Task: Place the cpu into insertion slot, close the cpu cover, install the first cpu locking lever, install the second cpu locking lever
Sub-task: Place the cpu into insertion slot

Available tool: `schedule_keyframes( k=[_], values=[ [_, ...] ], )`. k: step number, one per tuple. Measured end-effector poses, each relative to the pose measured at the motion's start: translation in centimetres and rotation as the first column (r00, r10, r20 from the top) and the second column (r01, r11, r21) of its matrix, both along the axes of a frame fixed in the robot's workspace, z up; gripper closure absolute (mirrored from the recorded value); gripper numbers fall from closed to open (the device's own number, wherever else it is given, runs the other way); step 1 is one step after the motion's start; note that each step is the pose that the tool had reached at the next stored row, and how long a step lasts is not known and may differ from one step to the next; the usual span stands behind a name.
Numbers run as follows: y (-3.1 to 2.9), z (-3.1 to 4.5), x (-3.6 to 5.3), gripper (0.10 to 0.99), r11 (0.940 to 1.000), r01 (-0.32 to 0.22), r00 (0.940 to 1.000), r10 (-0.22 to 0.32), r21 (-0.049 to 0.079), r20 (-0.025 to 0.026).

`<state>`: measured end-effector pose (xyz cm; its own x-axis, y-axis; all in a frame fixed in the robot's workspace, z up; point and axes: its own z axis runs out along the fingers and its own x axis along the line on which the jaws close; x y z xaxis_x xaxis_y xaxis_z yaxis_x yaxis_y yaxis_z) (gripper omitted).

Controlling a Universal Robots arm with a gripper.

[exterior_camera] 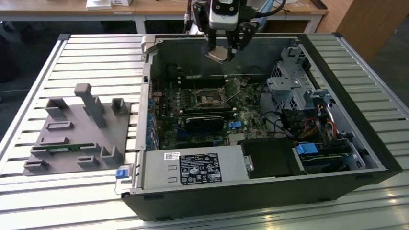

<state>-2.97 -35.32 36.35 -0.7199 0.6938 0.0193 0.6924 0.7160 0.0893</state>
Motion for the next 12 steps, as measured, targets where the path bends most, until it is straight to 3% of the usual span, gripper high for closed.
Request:
schedule_keyframes(
  k=[12],
  values=[
    [0.0,-0.09,0.0,0.545,0.9981,0.061,0.9981,-0.061,0.0,0.0]
  ],
)
